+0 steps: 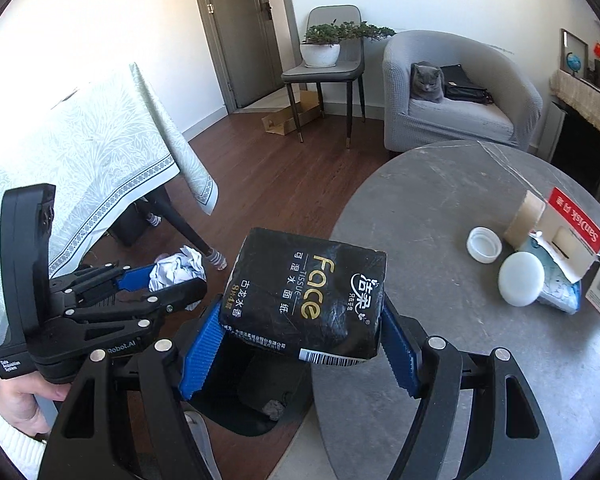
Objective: Collect trash
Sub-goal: 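Carry the foil ball with the left gripper over the bin and release it, then carry the black tissue pack with the right gripper over the bin and release it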
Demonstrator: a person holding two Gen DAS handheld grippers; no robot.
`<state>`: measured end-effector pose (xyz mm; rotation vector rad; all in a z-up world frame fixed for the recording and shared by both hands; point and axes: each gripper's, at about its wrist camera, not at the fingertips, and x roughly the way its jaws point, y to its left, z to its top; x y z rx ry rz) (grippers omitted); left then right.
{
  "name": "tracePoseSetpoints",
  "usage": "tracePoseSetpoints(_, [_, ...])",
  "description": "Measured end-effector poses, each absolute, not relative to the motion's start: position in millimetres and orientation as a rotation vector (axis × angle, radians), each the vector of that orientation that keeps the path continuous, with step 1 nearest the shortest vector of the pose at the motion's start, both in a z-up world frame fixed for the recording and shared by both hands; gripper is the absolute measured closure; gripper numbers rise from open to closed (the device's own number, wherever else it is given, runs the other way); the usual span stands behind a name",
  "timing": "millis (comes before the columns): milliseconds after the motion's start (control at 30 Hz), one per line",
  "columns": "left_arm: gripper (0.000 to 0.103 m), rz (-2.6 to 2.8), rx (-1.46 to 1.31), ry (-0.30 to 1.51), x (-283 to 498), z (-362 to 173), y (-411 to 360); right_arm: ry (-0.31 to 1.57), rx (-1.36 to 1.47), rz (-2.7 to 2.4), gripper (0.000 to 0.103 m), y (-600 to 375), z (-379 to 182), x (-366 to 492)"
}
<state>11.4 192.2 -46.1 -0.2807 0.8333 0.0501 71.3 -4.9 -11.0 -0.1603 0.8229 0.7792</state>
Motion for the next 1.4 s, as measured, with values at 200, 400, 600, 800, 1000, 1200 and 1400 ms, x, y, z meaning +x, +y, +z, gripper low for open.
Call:
tracePoseSetpoints(200, [0.053,0.078,-0.278,0.918,2,-72,214,0.831,-0.187,0.815,0.029,21,-16,65])
tracePoseSetpoints(400, [0.052,0.092,-0.259,0.998,-5,-96,224,0.850,-0.212,0.835,0.029,43,-25,63])
tracePoseSetpoints(600, [0.042,0.083,-0.271,1.042,-14,-106,235,0.892,-0.232,0.858,0.029,61,-39,62])
tracePoseSetpoints(800, [0.042,0.089,-0.287,1.017,-25,-99,246,0.935,-0.262,0.882,0.029,78,-54,60])
tracePoseSetpoints(1000, [0.047,0.099,-0.299,0.975,-33,-83,254,0.963,-0.295,0.904,0.029,95,-65,55])
tracePoseSetpoints(1200, [0.056,0.105,-0.309,0.938,-37,-69,260,0.994,-0.311,0.910,0.029,108,-77,58])
tracePoseSetpoints(1400, [0.065,0.104,-0.313,0.894,-36,-54,260,1.044,-0.334,0.913,0.029,117,-94,59])
